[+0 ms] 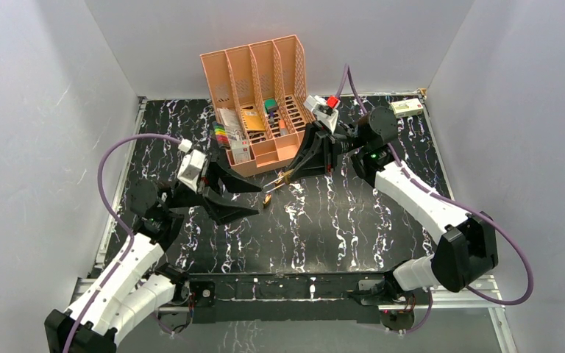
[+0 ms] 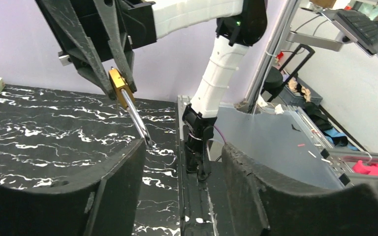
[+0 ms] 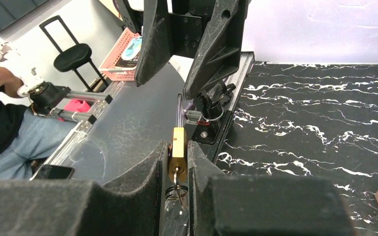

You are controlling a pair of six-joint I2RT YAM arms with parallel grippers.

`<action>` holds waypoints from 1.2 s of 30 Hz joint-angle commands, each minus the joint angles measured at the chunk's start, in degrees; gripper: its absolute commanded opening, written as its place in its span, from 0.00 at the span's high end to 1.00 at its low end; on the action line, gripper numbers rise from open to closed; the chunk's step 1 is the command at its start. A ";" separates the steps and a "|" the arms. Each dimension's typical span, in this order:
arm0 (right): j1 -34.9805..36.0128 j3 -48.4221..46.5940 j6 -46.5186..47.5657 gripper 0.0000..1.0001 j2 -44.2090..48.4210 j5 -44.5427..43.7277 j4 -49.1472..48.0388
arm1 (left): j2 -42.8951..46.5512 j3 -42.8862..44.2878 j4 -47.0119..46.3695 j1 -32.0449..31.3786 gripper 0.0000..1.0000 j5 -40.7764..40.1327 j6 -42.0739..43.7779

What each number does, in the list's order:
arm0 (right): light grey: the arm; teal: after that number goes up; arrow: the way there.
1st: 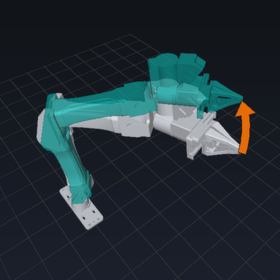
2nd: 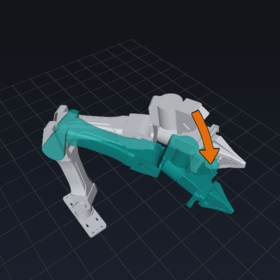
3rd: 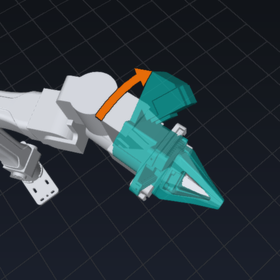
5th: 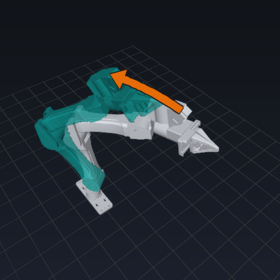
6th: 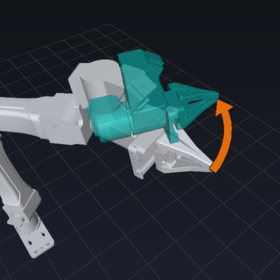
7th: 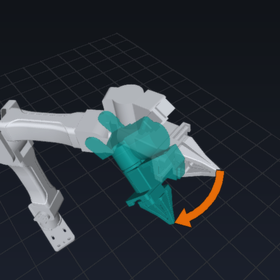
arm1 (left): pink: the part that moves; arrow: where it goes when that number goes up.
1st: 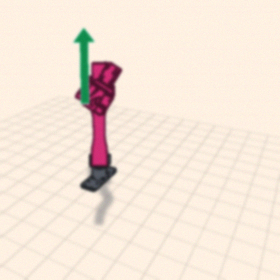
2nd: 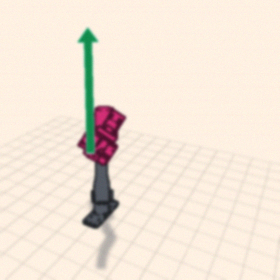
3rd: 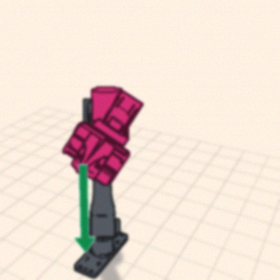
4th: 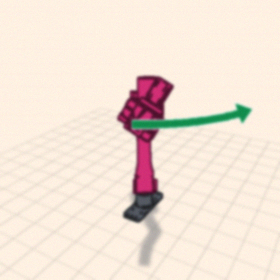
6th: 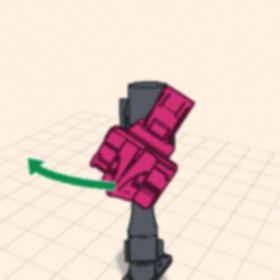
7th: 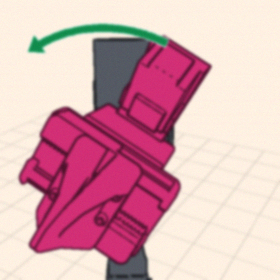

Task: Lock with the key
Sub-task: Lock the lock.

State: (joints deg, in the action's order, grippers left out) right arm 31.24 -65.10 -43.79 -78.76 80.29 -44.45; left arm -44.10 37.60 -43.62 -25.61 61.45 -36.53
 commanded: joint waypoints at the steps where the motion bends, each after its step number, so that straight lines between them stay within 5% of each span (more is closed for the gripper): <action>1: -0.13 -2.74 -6.18 1.00 -0.40 1.06 -8.84 | -1.57 1.74 -3.95 0.21 0.45 4.59 -1.33; 13: -0.11 -2.31 -3.59 1.00 -0.40 -0.34 -5.74 | -3.00 2.10 -3.85 0.20 0.68 -2.12 -2.27; 36: -0.13 -2.75 -0.97 1.00 -1.27 -1.44 -2.41 | -5.69 2.48 -4.11 0.12 0.88 -3.73 -5.69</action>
State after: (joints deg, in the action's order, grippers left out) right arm 31.20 -65.25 -45.89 -80.03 80.03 -46.24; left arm -49.78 38.22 -45.28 -25.61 58.78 -41.41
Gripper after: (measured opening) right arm 0.249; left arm 0.127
